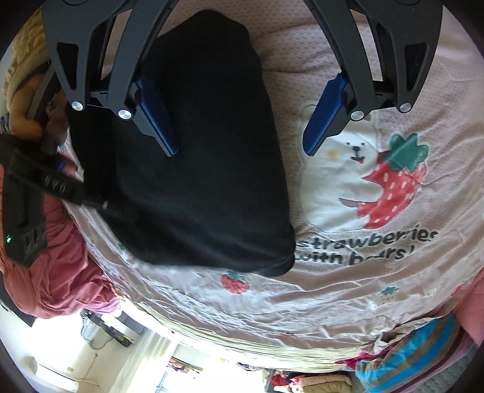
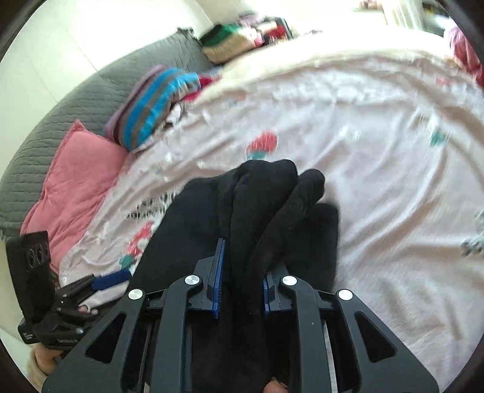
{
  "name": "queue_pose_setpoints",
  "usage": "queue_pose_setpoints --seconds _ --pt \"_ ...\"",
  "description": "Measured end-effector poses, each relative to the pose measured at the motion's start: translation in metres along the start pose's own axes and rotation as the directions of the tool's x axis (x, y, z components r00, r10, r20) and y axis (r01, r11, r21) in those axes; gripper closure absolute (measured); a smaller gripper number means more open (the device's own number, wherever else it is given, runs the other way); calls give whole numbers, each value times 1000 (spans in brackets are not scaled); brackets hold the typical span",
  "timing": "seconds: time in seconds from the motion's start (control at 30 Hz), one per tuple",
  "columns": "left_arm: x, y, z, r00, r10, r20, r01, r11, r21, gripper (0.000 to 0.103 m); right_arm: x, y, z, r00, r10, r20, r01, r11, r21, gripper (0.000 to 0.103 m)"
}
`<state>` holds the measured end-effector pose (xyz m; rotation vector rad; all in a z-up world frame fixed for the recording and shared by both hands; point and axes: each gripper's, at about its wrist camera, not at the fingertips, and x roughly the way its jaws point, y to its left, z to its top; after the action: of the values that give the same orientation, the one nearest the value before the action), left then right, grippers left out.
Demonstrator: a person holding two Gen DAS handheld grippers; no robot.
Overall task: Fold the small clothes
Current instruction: 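Lower the folded half onto the sweatshirt and open both tools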
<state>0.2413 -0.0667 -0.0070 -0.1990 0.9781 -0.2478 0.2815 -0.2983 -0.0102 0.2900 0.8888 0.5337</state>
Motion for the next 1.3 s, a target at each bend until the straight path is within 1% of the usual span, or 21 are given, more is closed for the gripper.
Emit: queue_pose_setpoints --seconds 0.03,0.07,0.1,0.13,0.17,0.23,0.27,0.3,0.33,0.4,0.43,0.53,0.63,0.83,0.97,1.07,1.13,1.23,1.3 --pt "1 -3 -2 1000 -3 -5 3 1000 7 27 0 -4 0 1000 -5 0 5 1000 5 85" --pt "4 -8 -4 1000 2 -14 -2 1000 21 27 5 -8 0 1000 -8 -18 8 1000 15 85" --pt "6 -11 -6 1000 18 -21 -17 999 36 29 15 -15 -4 998 -11 -67 13 1000 28 85" --pt "8 -13 -8 999 27 -22 -26 999 43 29 23 -21 -7 995 -22 -93 26 999 45 83" --pt "9 -14 -10 999 28 -21 -27 999 44 29 29 -30 -14 993 -13 -114 22 997 81 79" --pt "10 -12 -11 999 24 -22 -23 999 32 29 30 -37 -17 994 26 -106 -11 991 132 78" --pt "10 -11 -12 1000 20 -24 -19 999 26 29 25 -41 -19 994 52 -98 -36 986 164 70" --pt "9 -10 -12 1000 21 -23 -20 999 25 29 21 -42 -20 993 62 -98 -44 984 173 65" --pt "8 -10 -12 999 24 -21 -23 999 27 29 14 -42 -22 994 61 -94 -45 984 171 59" --pt "5 -10 -12 1000 24 -18 -24 999 31 29 3 -38 -27 995 55 -88 -41 988 147 55" --pt "4 -10 -13 1000 27 -17 -26 999 35 29 -2 -36 -30 994 59 -88 -46 989 143 51" --pt "0 -12 -14 999 34 -10 -34 999 42 29 -14 -27 -36 993 86 -83 -74 989 131 46" --pt "-6 -11 -15 999 32 -4 -31 999 40 29 -23 -20 -44 993 84 -81 -75 991 114 46" --pt "-15 -11 -19 999 33 5 -33 999 38 28 -32 -12 -57 992 97 -86 -87 989 117 45" --pt "-26 -10 -24 999 30 26 -31 999 35 28 -36 -12 -62 991 108 -83 -96 987 131 45" --pt "-37 -6 -26 998 10 56 -11 1000 10 29 -35 -12 -64 991 97 -89 -84 987 139 45" --pt "-44 -4 -26 997 -9 73 9 1000 -5 44 -35 -13 -65 991 95 -91 -82 987 140 45" --pt "-51 -9 -26 996 -46 82 47 999 -2 54 -35 -12 -67 991 93 -92 -79 987 137 45" --pt "-52 -15 -26 995 -65 77 64 998 11 54 -34 -10 -68 992 82 -93 -70 989 131 46"
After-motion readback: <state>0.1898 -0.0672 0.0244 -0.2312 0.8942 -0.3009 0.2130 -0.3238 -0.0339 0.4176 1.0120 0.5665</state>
